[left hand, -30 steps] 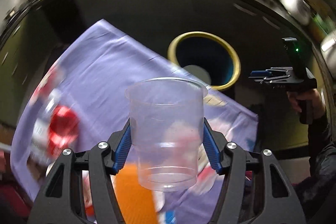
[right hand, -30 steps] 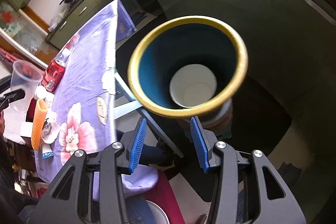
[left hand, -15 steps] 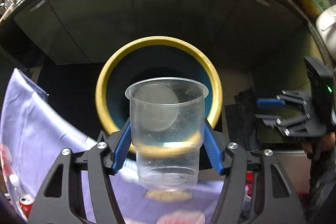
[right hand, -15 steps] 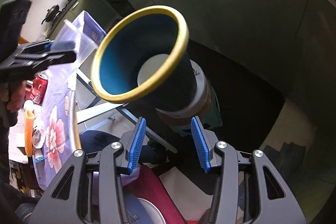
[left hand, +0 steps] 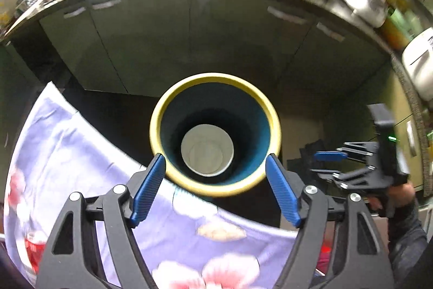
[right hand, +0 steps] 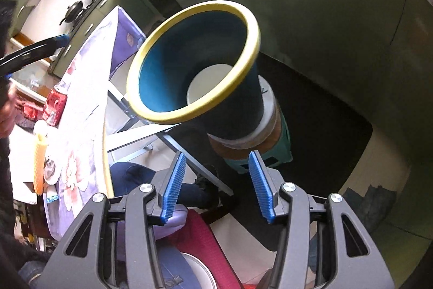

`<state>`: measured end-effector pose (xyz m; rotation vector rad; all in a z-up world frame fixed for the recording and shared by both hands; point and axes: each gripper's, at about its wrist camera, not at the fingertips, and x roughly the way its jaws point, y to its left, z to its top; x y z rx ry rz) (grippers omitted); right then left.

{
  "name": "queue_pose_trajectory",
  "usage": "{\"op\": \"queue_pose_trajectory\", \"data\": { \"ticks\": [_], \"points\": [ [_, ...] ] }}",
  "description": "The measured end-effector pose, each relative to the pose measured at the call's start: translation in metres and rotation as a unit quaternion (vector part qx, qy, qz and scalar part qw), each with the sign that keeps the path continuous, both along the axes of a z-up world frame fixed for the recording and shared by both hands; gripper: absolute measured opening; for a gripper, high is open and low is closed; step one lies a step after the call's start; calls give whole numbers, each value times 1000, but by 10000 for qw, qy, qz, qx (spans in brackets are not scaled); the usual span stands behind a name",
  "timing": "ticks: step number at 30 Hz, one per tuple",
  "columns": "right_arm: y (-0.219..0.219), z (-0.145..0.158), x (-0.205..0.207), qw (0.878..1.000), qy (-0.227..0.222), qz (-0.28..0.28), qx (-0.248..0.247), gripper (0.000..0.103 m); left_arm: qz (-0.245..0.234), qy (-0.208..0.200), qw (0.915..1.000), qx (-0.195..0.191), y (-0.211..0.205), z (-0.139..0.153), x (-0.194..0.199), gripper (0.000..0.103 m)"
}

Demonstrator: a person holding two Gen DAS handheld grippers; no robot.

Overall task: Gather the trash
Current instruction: 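Carry the plastic cup over the bin and open the left gripper, then grasp the white pill bottle with the right gripper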

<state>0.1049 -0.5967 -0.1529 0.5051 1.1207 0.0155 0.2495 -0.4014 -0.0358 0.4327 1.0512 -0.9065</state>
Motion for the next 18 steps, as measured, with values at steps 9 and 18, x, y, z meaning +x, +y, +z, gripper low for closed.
{"op": "queue_pose_trajectory", "data": {
  "ticks": [9, 18],
  "points": [
    [66, 18, 21, 9967, -165, 761, -249, 50, 926, -363, 9935, -549, 140, 67, -55, 76],
    [190, 57, 78, 9732, -569, 2182, -443, 50, 2287, -738, 9674, -797, 300, 89, -113, 80]
  ]
}}
